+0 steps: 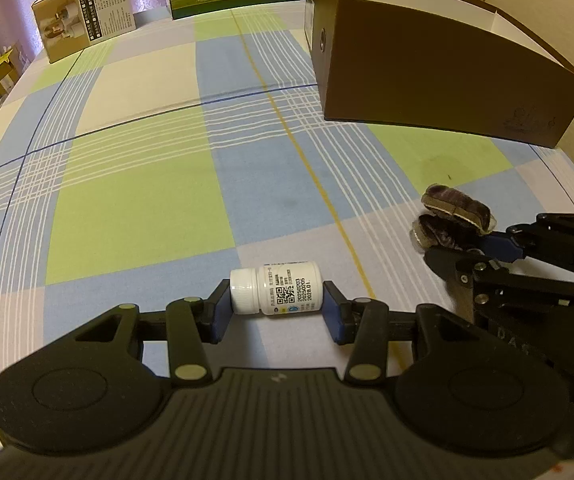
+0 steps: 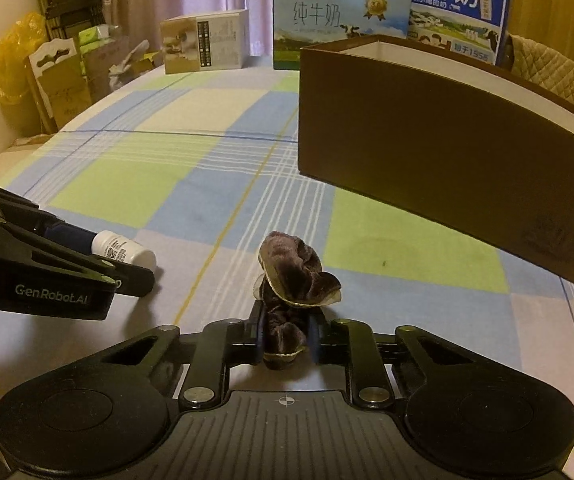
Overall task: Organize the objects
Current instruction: 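Lift and carry the pill bottle and scrunchie over the brown box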
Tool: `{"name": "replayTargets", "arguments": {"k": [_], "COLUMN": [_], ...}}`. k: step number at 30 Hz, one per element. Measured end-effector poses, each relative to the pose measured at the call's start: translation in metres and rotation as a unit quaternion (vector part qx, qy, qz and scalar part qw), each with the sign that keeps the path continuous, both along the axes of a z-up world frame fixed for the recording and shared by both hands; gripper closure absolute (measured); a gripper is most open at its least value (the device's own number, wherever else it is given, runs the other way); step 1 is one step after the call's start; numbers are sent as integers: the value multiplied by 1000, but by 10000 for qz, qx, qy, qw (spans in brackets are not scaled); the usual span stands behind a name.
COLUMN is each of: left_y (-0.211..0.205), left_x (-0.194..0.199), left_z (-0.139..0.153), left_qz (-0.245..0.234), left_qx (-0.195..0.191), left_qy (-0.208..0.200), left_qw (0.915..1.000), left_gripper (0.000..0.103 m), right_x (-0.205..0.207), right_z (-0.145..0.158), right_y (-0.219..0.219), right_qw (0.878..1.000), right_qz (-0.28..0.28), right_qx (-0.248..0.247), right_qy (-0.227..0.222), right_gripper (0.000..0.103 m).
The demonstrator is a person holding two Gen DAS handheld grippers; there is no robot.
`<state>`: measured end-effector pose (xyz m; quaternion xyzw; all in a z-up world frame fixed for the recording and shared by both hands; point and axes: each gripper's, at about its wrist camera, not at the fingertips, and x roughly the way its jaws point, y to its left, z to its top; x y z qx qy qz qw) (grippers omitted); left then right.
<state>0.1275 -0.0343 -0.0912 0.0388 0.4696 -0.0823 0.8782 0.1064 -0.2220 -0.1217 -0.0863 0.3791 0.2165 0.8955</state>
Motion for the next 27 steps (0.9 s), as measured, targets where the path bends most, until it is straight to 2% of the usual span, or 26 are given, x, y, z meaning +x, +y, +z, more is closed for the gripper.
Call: {"name": "replayTargets", "arguments": {"k": [20, 27], "left_y": [-7, -9], "left_x": [0, 5], "left_z": [2, 16], "left_qz": [-74, -76], "left_qx": [75, 46], "left_qy": [36, -67], "left_qw": [9999, 9999], "left_gripper": [61, 61], "right_x": [-2, -4], "right_z": [14, 27], "right_y": [-14, -22], "right_qw": [9994, 9987], "right_qz": [-115, -186], "right_qx": [290, 467], "right_qy": [153, 115], "right_gripper": [87, 87]}}
